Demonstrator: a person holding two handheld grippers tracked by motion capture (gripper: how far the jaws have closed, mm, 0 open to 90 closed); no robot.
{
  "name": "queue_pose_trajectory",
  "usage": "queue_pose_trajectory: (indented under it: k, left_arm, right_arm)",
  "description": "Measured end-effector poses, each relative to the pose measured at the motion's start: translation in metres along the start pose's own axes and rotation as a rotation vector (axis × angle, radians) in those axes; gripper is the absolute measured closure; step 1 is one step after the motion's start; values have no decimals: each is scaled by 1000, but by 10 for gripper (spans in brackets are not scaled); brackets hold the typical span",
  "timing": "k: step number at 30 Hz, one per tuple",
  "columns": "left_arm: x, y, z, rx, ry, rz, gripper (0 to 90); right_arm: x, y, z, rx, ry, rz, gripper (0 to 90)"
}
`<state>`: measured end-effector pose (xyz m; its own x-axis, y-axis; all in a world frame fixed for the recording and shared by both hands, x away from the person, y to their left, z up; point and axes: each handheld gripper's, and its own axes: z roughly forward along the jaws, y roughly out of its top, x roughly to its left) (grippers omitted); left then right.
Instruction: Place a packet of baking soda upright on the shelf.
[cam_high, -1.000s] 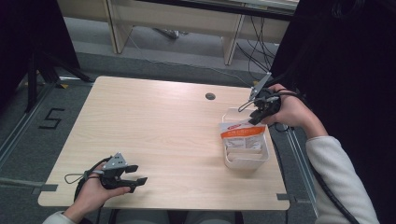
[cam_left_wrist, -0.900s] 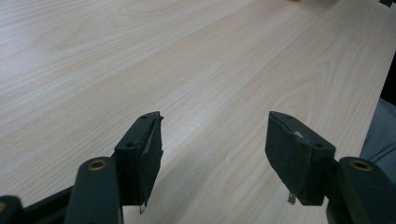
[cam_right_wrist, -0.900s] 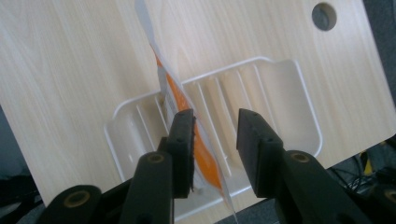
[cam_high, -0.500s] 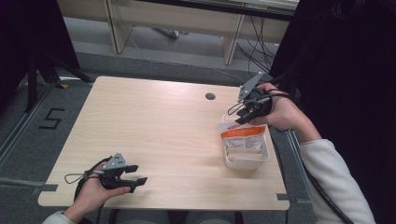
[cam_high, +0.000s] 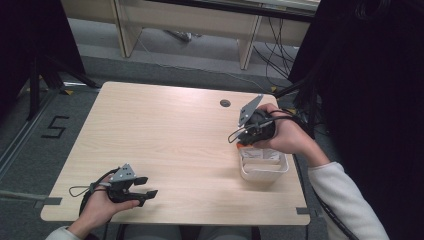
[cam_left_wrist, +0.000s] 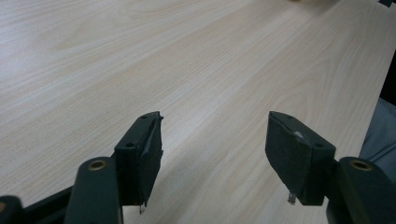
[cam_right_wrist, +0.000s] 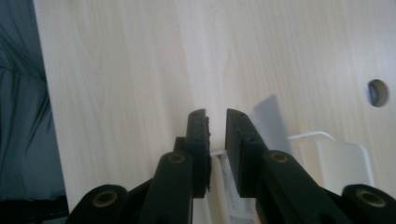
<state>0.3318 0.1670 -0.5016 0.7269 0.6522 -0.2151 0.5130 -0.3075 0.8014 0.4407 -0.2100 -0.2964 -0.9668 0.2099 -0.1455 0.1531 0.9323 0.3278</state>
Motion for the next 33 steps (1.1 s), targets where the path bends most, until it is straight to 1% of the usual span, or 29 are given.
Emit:
queue_pose_trajectory:
  k: [2, 3, 4, 6, 7, 8, 9, 10, 11, 12, 14, 15, 16, 17, 18, 20, 22, 23, 24, 25, 28, 32, 33]
  left_arm:
    - [0, 0, 0, 2, 0, 2, 358]
    - [0, 0, 0, 2, 0, 2, 358]
    - [0, 0, 0, 4, 0, 7, 358]
    - [0, 0, 0, 1, 1, 2, 358]
    - [0, 0, 0, 3, 7, 9, 358]
    - [0, 0, -1, 3, 6, 17, 358]
    - [1, 0, -1, 3, 5, 22, 358]
    - [0, 0, 0, 4, 3, 19, 358]
    - [0, 0, 0, 6, 2, 19, 358]
    - [0, 0, 0, 5, 2, 19, 358]
    - [1, 0, 0, 5, 2, 21, 358]
    - [1, 0, -1, 5, 3, 21, 358]
    - [1, 0, -1, 6, 5, 22, 358]
    - [1, 0, 0, 3, 3, 18, 358]
    - [0, 0, 0, 1, 2, 16, 358]
    - [1, 0, 0, 5, 2, 20, 357]
    - [1, 0, -1, 5, 2, 21, 357]
    - [1, 0, -1, 5, 5, 20, 357]
    - [1, 0, 0, 5, 2, 20, 358]
    - [1, 0, 0, 6, 3, 21, 357]
    - [1, 0, 0, 6, 3, 21, 357]
    - [0, 0, -1, 4, 5, 22, 357]
    - [1, 0, -1, 5, 3, 22, 357]
  right_arm:
    - [6, 0, 8, -8, 16, -1, 795]
    - [8, -1, 12, -20, 25, -22, 794]
    - [11, -2, 16, -39, 28, -21, 788]
    - [18, -4, 23, -58, 31, 6, 760]
    - [25, -7, 29, -76, 44, 56, 748]
    - [29, -9, 36, -102, 46, 52, 732]
    - [35, -12, 41, -96, 59, 81, 727]
    - [39, -15, 47, -99, 62, 86, 716]
    - [43, -17, 55, -107, 78, 68, 708]
    - [48, -20, 60, -104, 81, 102, 707]
    - [56, -25, 72, -108, 100, 129, 702]
    - [58, -27, 78, -119, 110, 114, 699]
    - [63, -30, 81, -115, 119, 143, 690]
    - [66, -33, 86, -119, 124, 154, 680]
    - [67, -34, 89, -130, 127, 143, 674]
    - [72, -39, 94, -152, 125, 171, 668]
    - [75, -42, 96, -165, 121, 187, 665]
    - [75, -43, 98, -180, 116, 187, 664]
    - [79, -45, 99, -180, 123, 220, 661]
    - [79, -46, 101, -190, 114, 214, 658]
    - [85, -50, 108, -213, 107, 238, 650]
    - [92, -55, 117, -228, 108, 266, 646]
    - [94, -57, 120, -247, 108, 270, 644]
